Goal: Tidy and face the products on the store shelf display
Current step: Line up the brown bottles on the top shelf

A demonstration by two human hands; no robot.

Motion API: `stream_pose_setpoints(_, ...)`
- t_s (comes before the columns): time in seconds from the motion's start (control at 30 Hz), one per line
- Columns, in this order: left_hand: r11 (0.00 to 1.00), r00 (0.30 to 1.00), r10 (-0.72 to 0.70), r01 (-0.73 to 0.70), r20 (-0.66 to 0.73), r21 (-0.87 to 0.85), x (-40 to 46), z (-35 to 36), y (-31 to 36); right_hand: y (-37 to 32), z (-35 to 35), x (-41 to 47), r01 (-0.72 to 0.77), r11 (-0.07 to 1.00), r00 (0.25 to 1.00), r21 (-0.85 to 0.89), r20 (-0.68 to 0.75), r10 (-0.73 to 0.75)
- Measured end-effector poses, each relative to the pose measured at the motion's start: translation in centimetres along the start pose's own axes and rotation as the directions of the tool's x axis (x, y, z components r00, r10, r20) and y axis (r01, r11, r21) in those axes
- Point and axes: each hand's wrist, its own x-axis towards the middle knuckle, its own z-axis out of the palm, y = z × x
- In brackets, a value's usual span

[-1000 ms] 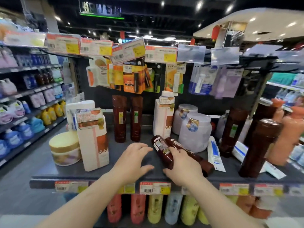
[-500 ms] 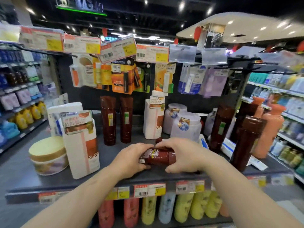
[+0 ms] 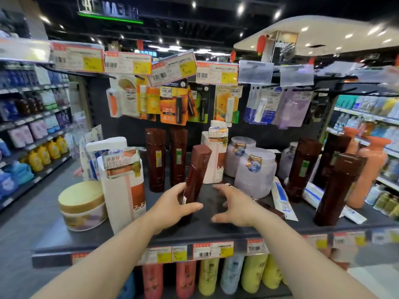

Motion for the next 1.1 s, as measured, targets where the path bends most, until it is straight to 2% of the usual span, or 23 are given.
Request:
stream_pose_setpoints(0.13,1.0,1.0,-0.007,0.007,-0.004,-0.008,-0.2,-0.1,-0.5,0.3,1.5,0.6,-0.014,0.999,1.0,0.033,0.013,0.014)
stream_pose_setpoints(0.3,0.995,0.998,0.044,-0.04,-0.038,0.092,-0.6,-0.4,-0.1,0.4,2.3,0.8,0.013,0.998,1.0,0.064,-0.004,-0.013)
stream_pose_setpoints(0.47,0.995,0.994,-0.004,0.015,-0.113,0.1,-1.4,-1.0,-1.1,-0.6,2.9,1.9,0.103,0.983,0.994,0.15,0.03,-0.109)
stream_pose_setpoints(0.6,0.995,0.99,-0.05,0.06,-0.131,0.076,-1.6,-1.6,-1.5,-1.6,3.7,4.0,0.181,0.941,0.974,0.285,0.078,-0.211)
stream_pose_setpoints(0.8,0.985,0.969,-0.058,0.095,-0.241,0.145,-1.2,-0.8,-1.1,-1.4,5.5,7.0,0.222,0.941,0.975,0.257,-0.062,-0.213)
stream_pose_setpoints(0.93,0.969,0.933,-0.141,0.199,-0.332,0.146,-1.3,0.1,-1.5,-1.7,5.6,7.4,0.237,0.937,0.971,0.258,-0.106,-0.216)
stream_pose_setpoints(1.1,0.898,0.935,-0.167,0.275,-0.312,0.344,-2.3,-0.3,-1.1,-1.8,5.8,8.2,0.246,0.939,0.965,0.239,-0.148,-0.215)
